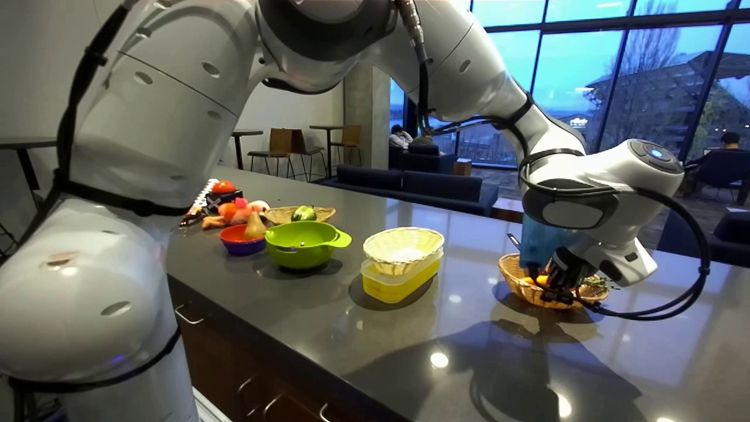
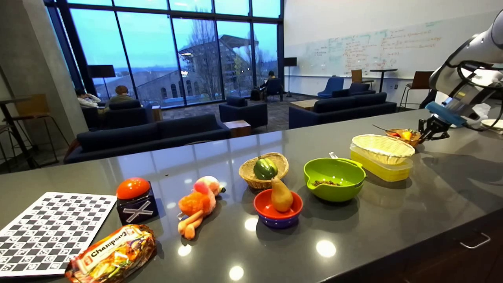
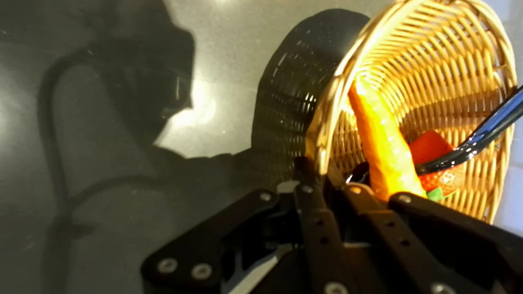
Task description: Unstack the two baskets on the right.
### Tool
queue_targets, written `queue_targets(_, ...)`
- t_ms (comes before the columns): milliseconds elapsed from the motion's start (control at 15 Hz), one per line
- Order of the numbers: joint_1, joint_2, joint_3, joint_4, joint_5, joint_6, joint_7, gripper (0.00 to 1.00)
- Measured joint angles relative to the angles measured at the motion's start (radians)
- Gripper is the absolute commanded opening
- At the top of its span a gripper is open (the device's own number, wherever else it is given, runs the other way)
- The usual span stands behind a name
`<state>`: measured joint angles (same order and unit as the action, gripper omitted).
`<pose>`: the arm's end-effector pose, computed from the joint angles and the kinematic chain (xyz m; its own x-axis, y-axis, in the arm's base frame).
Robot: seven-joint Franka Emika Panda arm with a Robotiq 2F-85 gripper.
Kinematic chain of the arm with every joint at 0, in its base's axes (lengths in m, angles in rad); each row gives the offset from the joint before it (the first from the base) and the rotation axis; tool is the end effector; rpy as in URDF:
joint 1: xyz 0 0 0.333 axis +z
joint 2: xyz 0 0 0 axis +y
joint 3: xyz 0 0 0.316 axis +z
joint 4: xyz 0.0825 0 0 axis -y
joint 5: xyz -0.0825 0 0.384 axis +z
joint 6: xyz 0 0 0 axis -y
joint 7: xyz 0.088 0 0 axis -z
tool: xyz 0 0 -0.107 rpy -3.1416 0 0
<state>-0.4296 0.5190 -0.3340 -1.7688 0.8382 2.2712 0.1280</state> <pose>0.5065 -0.4310 0.2877 0.2070 -0.9691 -0.1343 -0.8877 -0.1283 -0.4421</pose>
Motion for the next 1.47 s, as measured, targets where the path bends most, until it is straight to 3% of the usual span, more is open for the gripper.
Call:
queue_targets(67, 0.0, 0.002, 0.0, 0.002, 0.0, 0.0, 0.001, 0.33)
queue_targets(200, 0.0, 0.004, 0.001, 0.004, 0.0, 0.001, 0.005, 0.39)
queue_targets(800, -0.001, 0.004, 0.002, 0.005, 0.0, 0.002, 0.026, 0.98)
queue_targets(1133, 0.003, -0.045, 0.001, -0.015, -0.054, -0.017, 0.05, 1.0)
queue_targets(1467, 0.025, -0.256, -0.004, -0.136, -0.207, -0.118, 0.088, 1.0)
